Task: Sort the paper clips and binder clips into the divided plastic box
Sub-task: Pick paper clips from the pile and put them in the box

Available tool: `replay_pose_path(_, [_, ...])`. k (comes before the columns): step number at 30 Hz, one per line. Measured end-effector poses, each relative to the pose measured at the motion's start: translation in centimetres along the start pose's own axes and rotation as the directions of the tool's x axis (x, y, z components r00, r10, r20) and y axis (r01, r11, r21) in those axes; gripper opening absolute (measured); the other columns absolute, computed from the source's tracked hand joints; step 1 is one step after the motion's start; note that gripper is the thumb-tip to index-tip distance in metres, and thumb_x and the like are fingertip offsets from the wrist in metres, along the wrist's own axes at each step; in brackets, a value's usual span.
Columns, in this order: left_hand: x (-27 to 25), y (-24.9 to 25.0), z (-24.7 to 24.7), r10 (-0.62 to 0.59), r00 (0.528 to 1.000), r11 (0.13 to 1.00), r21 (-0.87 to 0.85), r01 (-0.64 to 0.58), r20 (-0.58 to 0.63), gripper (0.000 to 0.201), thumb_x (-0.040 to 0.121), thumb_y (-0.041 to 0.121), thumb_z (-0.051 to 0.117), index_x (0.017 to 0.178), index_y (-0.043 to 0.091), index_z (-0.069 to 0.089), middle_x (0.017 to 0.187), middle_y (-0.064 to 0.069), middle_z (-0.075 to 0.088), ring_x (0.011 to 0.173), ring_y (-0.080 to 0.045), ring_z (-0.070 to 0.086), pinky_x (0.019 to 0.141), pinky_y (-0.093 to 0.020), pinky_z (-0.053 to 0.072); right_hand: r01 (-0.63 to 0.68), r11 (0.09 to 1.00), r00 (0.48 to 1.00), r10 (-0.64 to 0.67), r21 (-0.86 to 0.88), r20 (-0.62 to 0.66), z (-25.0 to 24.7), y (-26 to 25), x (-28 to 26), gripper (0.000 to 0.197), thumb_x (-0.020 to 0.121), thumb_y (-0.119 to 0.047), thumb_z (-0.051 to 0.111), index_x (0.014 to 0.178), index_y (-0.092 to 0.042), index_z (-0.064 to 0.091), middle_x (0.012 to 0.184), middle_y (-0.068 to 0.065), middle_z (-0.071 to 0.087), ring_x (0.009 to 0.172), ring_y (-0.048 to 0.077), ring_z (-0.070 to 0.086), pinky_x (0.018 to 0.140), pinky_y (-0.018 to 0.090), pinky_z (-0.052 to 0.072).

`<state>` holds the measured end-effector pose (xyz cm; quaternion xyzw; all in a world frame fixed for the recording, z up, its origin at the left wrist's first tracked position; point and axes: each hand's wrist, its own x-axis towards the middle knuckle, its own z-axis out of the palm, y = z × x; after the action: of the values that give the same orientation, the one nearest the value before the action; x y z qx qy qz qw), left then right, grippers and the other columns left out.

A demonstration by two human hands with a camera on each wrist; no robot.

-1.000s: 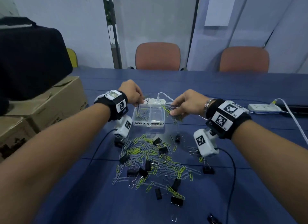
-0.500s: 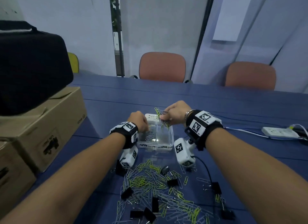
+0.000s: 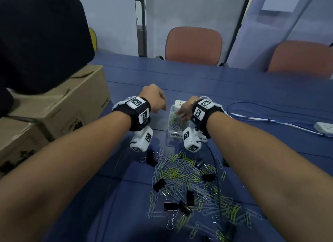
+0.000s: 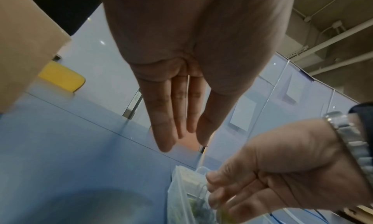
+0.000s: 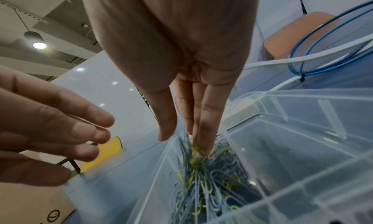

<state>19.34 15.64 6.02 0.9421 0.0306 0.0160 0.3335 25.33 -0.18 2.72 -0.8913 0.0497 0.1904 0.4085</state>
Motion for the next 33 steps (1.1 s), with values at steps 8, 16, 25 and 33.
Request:
replay_pose_path(8, [-2.9, -0.4, 0.2, 0.086, 0.995, 0.994, 0.055, -0.089, 0.058, 0.010, 0.076, 0.010, 0.079, 0.077, 0.019, 0.076, 0.078, -0.008, 0.075, 0.071, -0.029, 0.071, 0.058, -0.030, 0.059, 0.032, 0.997, 0.996, -0.025, 0.076, -0.087, -0.1, -0.1, -2.7, 0.028, 0.079, -0.001, 0.074, 0.104, 0.010, 0.068, 0.103, 0.020, 0.074, 0.076, 0.026, 0.069, 0.071, 0.034, 0.055])
replay_pose_path(16, [-8.6, -2.4, 3.1, -0.062, 0.891, 0.878, 0.449, -0.165, 0.449, 0.049, 0.055, 0.035, 0.094, 0.099, 0.024, 0.075, 0.095, 0.006, 0.072, 0.087, -0.015, 0.065, 0.077, -0.025, 0.054, 0.377, 0.874, 0.926, -0.361, -0.306, 0.109, 0.4, 3.8, -11.5, 0.011, 0.089, -0.007, 0.064, 0.092, -0.011, 0.074, 0.078, 0.003, 0.072, 0.061, 0.015, 0.064, 0.060, 0.031, 0.058])
replay_pose_path(25, [-12.1, -4.6, 3.3, 0.034, 0.955, 0.904, 0.399, -0.155, 0.293, 0.027, 0.064, 0.014, 0.087, 0.088, 0.018, 0.074, 0.084, 0.005, 0.070, 0.077, -0.014, 0.062, 0.057, -0.017, 0.041, 0.330, 0.690, 0.940, -0.305, -0.644, 0.155, 0.8, 10.9, -14.4, 0.018, 0.077, -0.016, 0.081, 0.094, -0.016, 0.076, 0.091, -0.003, 0.071, 0.084, 0.015, 0.065, 0.071, 0.025, 0.050])
replay_pose_path(33, [-13.3, -6.1, 1.4, -0.003, 0.985, 0.922, 0.381, -0.065, 0.175, 0.022, 0.067, 0.009, 0.081, 0.085, 0.018, 0.073, 0.083, 0.003, 0.072, 0.080, -0.018, 0.065, 0.069, -0.025, 0.051, 0.289, 0.716, 0.934, -0.358, -0.636, 0.022, -1.2, 13.2, -14.6, 0.017, 0.086, -0.018, 0.070, 0.103, -0.019, 0.074, 0.113, 0.005, 0.071, 0.101, 0.022, 0.066, 0.086, 0.032, 0.055])
